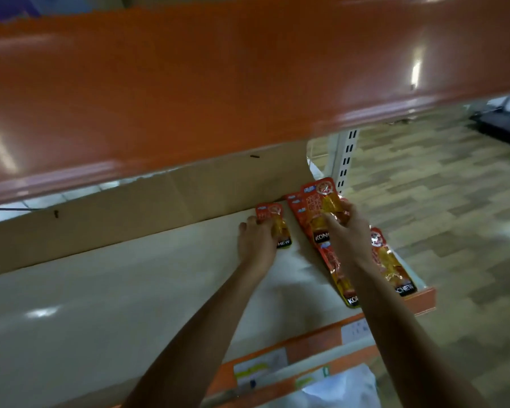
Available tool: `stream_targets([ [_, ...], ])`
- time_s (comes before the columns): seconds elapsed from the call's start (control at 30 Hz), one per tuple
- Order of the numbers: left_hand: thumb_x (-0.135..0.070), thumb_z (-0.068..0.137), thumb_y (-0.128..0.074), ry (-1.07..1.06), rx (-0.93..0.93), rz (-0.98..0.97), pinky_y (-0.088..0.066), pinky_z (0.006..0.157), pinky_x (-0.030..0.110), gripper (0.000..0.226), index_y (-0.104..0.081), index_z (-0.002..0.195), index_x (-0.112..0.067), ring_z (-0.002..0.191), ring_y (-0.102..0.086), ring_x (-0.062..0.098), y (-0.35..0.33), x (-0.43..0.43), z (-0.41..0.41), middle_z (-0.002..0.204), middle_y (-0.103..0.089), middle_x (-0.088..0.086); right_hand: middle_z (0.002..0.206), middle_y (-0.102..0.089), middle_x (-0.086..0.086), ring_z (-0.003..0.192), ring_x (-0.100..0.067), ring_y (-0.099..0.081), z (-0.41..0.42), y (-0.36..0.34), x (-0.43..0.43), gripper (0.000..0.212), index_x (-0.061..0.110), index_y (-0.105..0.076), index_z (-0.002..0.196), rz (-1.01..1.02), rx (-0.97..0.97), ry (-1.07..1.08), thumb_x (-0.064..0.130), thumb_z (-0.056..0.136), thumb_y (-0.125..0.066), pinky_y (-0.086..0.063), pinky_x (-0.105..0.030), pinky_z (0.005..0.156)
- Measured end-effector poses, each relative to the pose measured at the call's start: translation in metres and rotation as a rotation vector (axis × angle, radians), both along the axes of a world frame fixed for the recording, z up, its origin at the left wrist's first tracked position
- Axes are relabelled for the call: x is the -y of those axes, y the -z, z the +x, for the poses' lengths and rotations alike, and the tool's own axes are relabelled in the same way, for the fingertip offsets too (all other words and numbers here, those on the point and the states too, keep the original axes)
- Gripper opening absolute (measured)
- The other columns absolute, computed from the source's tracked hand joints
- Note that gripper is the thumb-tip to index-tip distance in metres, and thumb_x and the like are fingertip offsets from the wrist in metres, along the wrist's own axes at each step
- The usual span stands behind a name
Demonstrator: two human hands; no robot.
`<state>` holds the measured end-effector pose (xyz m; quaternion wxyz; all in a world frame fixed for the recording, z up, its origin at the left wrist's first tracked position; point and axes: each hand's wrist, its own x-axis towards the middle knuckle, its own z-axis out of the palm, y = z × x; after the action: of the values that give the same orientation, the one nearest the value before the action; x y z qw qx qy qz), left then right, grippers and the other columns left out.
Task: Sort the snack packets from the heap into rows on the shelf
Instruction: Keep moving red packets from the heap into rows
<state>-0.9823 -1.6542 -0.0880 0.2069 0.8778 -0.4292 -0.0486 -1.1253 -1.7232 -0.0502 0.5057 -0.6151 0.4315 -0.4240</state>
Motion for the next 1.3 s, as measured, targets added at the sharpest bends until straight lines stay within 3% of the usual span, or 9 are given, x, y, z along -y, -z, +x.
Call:
stream_targets([
  [0.2, -0.036, 0.098, -0.047, -0.020, -0.001, -0.025, -0.041, 0.095, 0.037, 0.036, -0.056, 0.132, -0.025, 0.110, -0.045, 0.032, 0.002, 0.021, -0.002, 0.125, -0.050, 0.012, 0.104, -0.066, -0.006, 0.093, -0.022, -0.067, 0.001, -0.001, 0.021, 0.030, 0.019, -0.052, 0.119, 0.029, 0.007, -0.066, 0.015, 0.091, -0.062, -0.055, -0.049, 0.085],
  [0.57, -0.032, 0.092, -0.059, -0.032, 0.028, -0.059, -0.041, 0.091, 0.036, 0.040, -0.056, 0.131, -0.023, 0.110, -0.047, 0.030, 0.009, 0.031, 0.000, 0.125, -0.055, 0.010, 0.110, -0.061, -0.004, 0.099, -0.022, -0.063, 0.006, -0.004, 0.034, 0.040, 0.010, -0.050, 0.128, -0.008, -0.094, -0.157, 0.019, 0.091, -0.061, -0.053, -0.048, 0.088],
  [0.73, -0.035, 0.091, -0.061, -0.005, 0.019, -0.070, -0.040, 0.086, 0.032, 0.043, -0.055, 0.133, -0.025, 0.110, -0.047, 0.028, 0.009, 0.029, 0.004, 0.124, -0.059, 0.007, 0.094, -0.061, 0.010, 0.087, -0.010, -0.063, 0.012, -0.002, 0.037, 0.037, 0.013, -0.052, 0.128, -0.010, -0.093, -0.187, 0.016, 0.092, -0.059, -0.056, -0.035, 0.078],
  [0.87, -0.031, 0.100, -0.044, -0.071, -0.007, -0.262, -0.044, 0.084, 0.032, 0.029, -0.063, 0.117, -0.016, 0.102, -0.056, 0.024, 0.001, 0.026, -0.002, 0.110, -0.064, 0.008, 0.109, -0.061, 0.000, 0.091, -0.012, -0.062, 0.017, 0.003, 0.038, 0.042, 0.013, -0.048, 0.132, -0.022, -0.122, -0.188, 0.018, 0.091, -0.060, -0.052, -0.026, 0.073],
  [0.93, -0.033, 0.100, -0.044, -0.112, -0.185, -0.459, -0.044, 0.070, 0.017, 0.025, -0.065, 0.100, -0.019, 0.084, -0.061, 0.005, -0.006, 0.024, -0.008, 0.088, -0.067, -0.004, 0.108, -0.061, 0.000, 0.088, -0.010, -0.061, 0.021, 0.005, 0.036, 0.041, 0.012, -0.049, 0.129, -0.028, -0.132, -0.199, 0.018, 0.091, -0.061, -0.049, -0.022, 0.069],
  [1.0, -0.040, 0.095, -0.052, -0.133, -0.484, -0.561, -0.042, 0.062, 0.004, 0.016, -0.063, 0.098, -0.029, 0.077, -0.061, -0.009, -0.014, 0.022, -0.015, 0.083, -0.066, -0.016, 0.106, -0.061, 0.001, 0.090, -0.011, -0.061, 0.025, 0.006, 0.032, 0.042, 0.012, -0.049, 0.128, -0.028, -0.142, -0.219, 0.018, 0.089, -0.063, -0.050, -0.024, 0.073],
  [1.1, -0.027, 0.084, -0.072, -0.163, -0.789, -0.620, -0.056, 0.081, 0.026, 0.036, -0.061, 0.118, -0.025, 0.090, -0.069, 0.007, -0.017, 0.021, -0.018, 0.098, -0.072, -0.001, 0.101, -0.060, 0.006, 0.085, -0.005, -0.058, 0.029, 0.005, 0.027, 0.040, 0.012, -0.051, 0.126, -0.048, -0.167, -0.248, 0.019, 0.089, -0.064, -0.045, -0.016, 0.067],
  [1.17, -0.018, 0.081, -0.075, -0.218, -0.880, -0.683, -0.057, 0.085, 0.038, 0.037, -0.063, 0.115, -0.024, 0.091, -0.070, 0.017, -0.017, 0.019, -0.018, 0.098, -0.073, 0.004, 0.105, -0.064, 0.003, 0.087, -0.008, -0.059, 0.029, 0.004, 0.026, 0.037, 0.011, -0.054, 0.125, -0.094, -0.215, -0.267, 0.019, 0.089, -0.062, -0.044, -0.017, 0.068],
  [1.3, -0.019, 0.078, -0.078, -0.353, -0.893, -0.719, -0.057, 0.086, 0.039, 0.033, -0.066, 0.109, -0.020, 0.086, -0.072, 0.015, -0.007, 0.009, -0.007, 0.095, -0.074, 0.002, 0.107, -0.064, -0.001, 0.099, -0.015, -0.060, 0.022, 0.002, 0.026, 0.038, 0.010, -0.053, 0.129, -0.181, -0.278, -0.220, 0.017, 0.091, -0.058, -0.038, -0.020, 0.076],
])
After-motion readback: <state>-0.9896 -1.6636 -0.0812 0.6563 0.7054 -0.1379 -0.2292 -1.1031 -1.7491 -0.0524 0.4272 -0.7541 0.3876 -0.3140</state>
